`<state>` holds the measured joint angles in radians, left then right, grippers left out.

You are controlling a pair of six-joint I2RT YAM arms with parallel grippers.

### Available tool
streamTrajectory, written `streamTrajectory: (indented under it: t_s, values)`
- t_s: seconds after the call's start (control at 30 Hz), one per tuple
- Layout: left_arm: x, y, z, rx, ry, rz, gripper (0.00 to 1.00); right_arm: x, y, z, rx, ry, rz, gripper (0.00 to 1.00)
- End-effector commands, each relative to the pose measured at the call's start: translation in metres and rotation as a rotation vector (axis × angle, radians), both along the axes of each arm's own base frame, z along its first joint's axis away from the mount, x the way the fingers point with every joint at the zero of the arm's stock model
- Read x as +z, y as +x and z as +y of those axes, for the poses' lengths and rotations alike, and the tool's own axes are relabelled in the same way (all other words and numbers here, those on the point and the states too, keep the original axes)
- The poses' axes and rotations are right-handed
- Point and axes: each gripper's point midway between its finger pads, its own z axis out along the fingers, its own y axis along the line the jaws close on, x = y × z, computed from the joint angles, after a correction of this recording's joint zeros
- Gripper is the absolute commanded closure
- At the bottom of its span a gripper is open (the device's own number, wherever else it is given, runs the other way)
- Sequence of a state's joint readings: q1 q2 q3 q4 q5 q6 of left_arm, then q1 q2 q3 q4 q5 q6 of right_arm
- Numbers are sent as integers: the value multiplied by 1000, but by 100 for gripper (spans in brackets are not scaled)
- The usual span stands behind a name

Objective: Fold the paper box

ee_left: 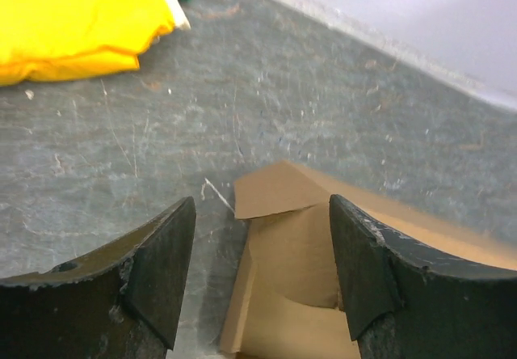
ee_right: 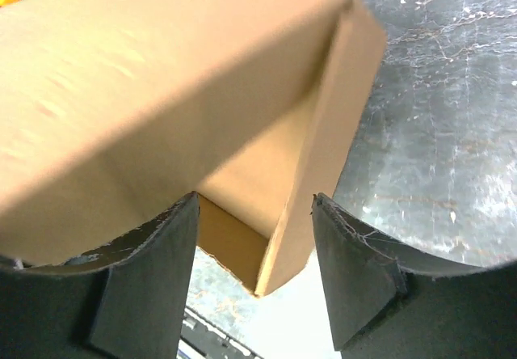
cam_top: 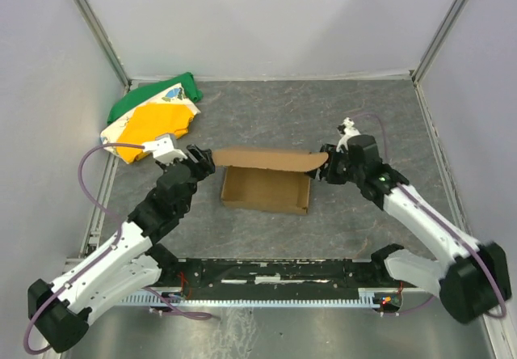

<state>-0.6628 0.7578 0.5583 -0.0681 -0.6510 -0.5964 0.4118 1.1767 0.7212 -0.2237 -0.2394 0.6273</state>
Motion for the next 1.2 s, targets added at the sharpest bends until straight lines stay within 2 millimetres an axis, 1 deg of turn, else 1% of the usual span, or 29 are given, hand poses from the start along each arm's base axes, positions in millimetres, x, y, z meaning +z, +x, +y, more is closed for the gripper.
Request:
streamTrajectory:
  t_s: [0.0,0.13,0.2,0.27,0.33,0.4,0.43,0.47,0.5,0.53,0.57,0.6,0.63,0.67,0.7,0.73,0.83,0.87,0.9,0.93,0.97,1.0,1.03,1.07,1.17]
  values:
    - [44,-3,23,105,-72,-130,26,28,-32,-26,-60,-34,-52,34]
    - [59,1,16,68,-55,-158,27,49,-64,-44,-57,-54,-90,31]
    - [65,3,10,41,-45,-152,27,62,-76,-51,-47,-69,-102,27]
    - [70,5,3,12,-46,-144,27,76,-84,-54,-26,-89,-121,23]
    - [71,6,0,4,-35,-121,27,87,-87,-58,-10,-129,-142,24]
    - [74,7,-4,-19,-7,-109,26,101,-87,-53,41,-145,-174,26]
    - [77,7,-4,-22,-2,-106,26,108,-87,-48,75,-153,-183,27]
    - [79,6,-4,-29,7,-101,26,111,-87,-40,119,-166,-176,27]
    - [84,6,-5,-41,20,-103,26,115,-87,-30,162,-176,-175,27]
    - [88,5,-6,-50,30,-102,26,117,-88,-18,208,-199,-177,28]
    - [93,4,-5,-56,38,-101,26,116,-89,-8,237,-251,-189,28]
    - [101,3,-5,-61,48,-102,26,114,-93,6,281,-316,-218,27]
    - [107,2,-3,-61,61,-92,26,112,-95,15,300,-421,-263,27]
    - [116,-1,0,-58,70,-84,26,115,-96,20,299,-525,-331,27]
    - [125,-4,1,-66,79,-79,26,121,-100,27,309,-603,-401,27]
    - [133,-8,3,-72,83,-71,26,122,-101,32,309,-671,-458,25]
    - [163,-25,12,-93,69,-91,26,116,-110,50,331,-781,-544,21]
    - [170,-31,17,-91,57,-107,25,113,-117,60,362,-790,-584,19]
    - [177,-37,22,-89,43,-125,25,117,-121,69,364,-807,-657,17]
    - [182,-42,26,-89,31,-140,25,115,-130,82,401,-816,-722,15]
    - [185,-47,30,-88,20,-154,25,113,-137,94,431,-821,-770,12]
    - [187,-52,33,-87,11,-165,25,109,-143,105,460,-840,-798,4]
    - [187,-54,35,-86,5,-168,25,104,-147,113,489,-871,-810,0]
    - [186,-57,37,-86,2,-166,25,95,-149,120,518,-916,-815,0]
    - [177,-61,30,-132,0,-144,25,77,-156,139,568,-1010,-838,0]
